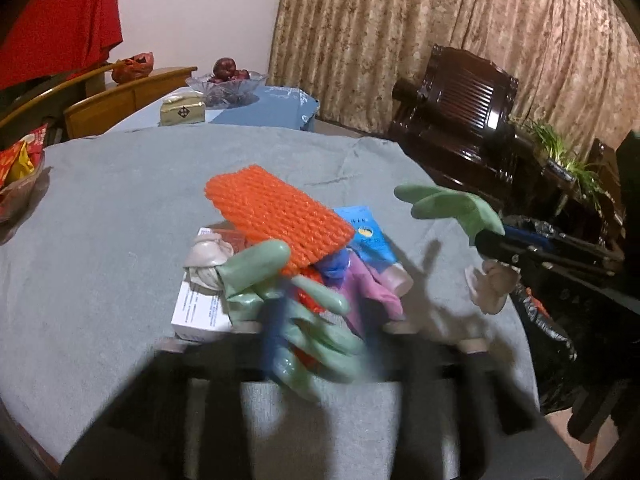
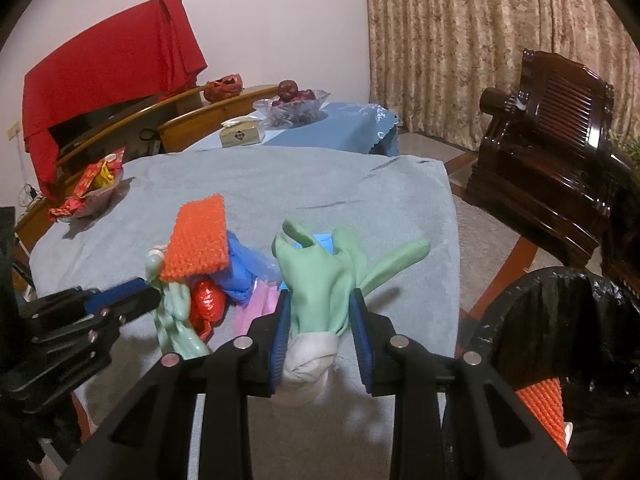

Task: Collect trash
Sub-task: 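Hold the green glove in the right gripper while the left gripper lifts the orange mesh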

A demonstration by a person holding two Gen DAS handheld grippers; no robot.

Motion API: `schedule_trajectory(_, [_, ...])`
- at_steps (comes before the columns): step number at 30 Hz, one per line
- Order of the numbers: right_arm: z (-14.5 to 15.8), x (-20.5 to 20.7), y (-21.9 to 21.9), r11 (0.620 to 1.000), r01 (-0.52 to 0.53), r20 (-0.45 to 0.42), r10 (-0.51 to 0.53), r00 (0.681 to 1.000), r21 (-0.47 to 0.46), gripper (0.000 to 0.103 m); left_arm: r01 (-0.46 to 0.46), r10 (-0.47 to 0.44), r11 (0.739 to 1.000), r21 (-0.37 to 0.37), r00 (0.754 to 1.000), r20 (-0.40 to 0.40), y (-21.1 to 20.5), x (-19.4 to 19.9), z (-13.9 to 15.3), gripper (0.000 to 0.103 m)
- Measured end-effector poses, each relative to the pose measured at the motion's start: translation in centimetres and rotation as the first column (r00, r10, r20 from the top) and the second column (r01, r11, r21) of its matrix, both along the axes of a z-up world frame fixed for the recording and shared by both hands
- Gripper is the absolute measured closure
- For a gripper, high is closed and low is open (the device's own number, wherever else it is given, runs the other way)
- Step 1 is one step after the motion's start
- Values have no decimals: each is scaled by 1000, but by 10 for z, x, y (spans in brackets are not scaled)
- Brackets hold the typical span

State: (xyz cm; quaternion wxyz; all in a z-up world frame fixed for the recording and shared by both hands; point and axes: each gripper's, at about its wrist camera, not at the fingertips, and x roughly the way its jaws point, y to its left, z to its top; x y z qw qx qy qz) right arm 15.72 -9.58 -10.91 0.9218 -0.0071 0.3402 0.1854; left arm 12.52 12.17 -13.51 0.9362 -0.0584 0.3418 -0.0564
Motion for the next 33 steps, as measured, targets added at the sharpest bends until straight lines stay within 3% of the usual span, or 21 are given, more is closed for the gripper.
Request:
schedule_trajectory(8, [2, -2, 0, 1000, -1, 3, 1, 1000, -2, 74, -49, 48, 998, 45, 999, 26, 0, 0, 4, 33])
schedule_trajectory(15, [2, -1, 0, 1000, 3, 0, -3, 1000, -1, 74, -102, 103, 994, 43, 995, -2, 24, 8, -7, 36])
schedule_trajectory(18, [1, -1, 0, 1000, 2, -2, -2, 1000, -3, 74, -97, 97, 995, 34, 995, -7, 27, 13, -6, 44])
schedule_trajectory(25, [7, 9, 0, 1000, 4, 12, -4, 1000, -11, 74, -57, 57, 998, 16, 998, 38, 9, 29, 13, 37])
schedule_trajectory(33, [4, 25, -3, 1000, 17, 5, -17, 1000, -5, 74, -71, 73, 996, 45, 996, -42, 0, 75, -7, 37])
